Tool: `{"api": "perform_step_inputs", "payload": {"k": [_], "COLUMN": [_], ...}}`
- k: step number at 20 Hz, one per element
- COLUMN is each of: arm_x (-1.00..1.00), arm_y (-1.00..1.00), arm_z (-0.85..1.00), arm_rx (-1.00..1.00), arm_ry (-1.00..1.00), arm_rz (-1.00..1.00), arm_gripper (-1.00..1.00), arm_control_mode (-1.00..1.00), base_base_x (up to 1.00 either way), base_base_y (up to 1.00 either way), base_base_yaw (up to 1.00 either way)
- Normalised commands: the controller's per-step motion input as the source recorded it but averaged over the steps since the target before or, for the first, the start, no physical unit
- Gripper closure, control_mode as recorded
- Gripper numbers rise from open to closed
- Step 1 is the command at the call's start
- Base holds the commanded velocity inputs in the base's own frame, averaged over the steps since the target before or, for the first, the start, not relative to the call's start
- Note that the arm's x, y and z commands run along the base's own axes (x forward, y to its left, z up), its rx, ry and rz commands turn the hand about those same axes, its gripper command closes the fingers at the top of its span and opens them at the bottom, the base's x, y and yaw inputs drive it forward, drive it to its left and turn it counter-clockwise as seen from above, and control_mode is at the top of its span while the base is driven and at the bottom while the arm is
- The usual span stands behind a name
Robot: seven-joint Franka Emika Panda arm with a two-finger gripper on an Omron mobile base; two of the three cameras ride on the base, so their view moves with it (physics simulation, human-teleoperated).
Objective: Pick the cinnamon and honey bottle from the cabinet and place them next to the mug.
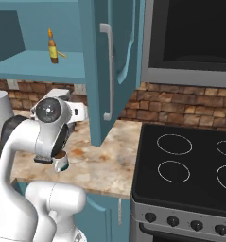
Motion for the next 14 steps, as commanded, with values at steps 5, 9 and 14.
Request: {"api": "perform_step_inputs", "payload": {"k": [5, 9, 14], "arm_x": [0.0, 0.03, 0.01], "arm_y": [-0.03, 0.0, 0.0], "arm_z": [-0.23, -0.41, -0.56], "arm_rx": [-0.05, 0.0, 0.0], "arm_ry": [0.0, 0.0, 0.0], "arm_rz": [0.11, 0.08, 0.07], "arm_gripper": [1.0, 1.0, 1.0], "arm_control_mode": [-1.0, -1.0, -1.0], "base_base_x": [0.0, 0.0, 0.0], "base_base_y": [0.0, 0.0, 0.0], "base_base_yaw": [0.0, 0.0, 0.0]}}
